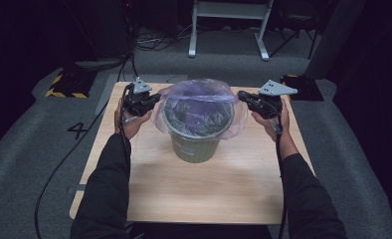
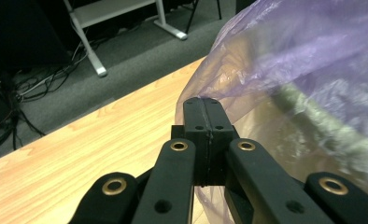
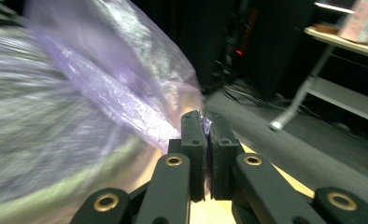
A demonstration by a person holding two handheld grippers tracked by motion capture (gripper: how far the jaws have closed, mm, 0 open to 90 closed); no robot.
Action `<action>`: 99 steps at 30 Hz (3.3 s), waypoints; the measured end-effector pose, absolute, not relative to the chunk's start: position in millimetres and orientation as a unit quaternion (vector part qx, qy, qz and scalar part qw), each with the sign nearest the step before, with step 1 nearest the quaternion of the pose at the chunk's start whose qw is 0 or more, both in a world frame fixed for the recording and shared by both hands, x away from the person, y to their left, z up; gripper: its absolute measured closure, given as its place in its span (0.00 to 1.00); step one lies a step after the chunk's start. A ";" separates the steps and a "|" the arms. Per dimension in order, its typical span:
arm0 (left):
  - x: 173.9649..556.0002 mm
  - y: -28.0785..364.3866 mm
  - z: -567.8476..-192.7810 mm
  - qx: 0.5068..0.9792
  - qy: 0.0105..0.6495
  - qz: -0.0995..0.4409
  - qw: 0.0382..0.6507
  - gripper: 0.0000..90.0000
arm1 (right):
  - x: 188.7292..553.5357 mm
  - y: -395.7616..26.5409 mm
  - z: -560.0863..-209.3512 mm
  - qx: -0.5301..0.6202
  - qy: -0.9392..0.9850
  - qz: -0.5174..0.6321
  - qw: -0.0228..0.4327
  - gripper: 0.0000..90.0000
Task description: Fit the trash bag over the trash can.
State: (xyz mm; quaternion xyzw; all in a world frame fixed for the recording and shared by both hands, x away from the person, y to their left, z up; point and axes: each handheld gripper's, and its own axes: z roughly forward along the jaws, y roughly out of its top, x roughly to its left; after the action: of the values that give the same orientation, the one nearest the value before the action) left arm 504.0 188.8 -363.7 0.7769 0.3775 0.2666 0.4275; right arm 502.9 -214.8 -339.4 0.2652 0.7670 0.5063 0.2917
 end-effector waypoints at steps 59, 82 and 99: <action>447.6 192.8 -381.8 0.817 0.291 0.232 0.441 0.28 | 482.0 -248.6 -354.6 0.239 0.812 0.474 0.241 0.31; 442.8 187.9 -377.0 0.821 0.265 0.255 0.438 1.00 | 407.0 -221.3 -370.5 0.164 0.832 0.475 0.235 0.27; 428.8 175.9 -391.6 0.839 0.236 0.221 0.438 1.00 | 412.0 -212.0 -403.5 0.159 0.866 0.423 0.215 1.00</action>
State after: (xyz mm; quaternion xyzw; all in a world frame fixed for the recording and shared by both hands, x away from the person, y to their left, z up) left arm 428.8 175.9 -391.6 0.8386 0.2363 0.2213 0.4380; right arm 412.0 -212.0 -403.5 0.1593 0.8657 0.4230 0.2152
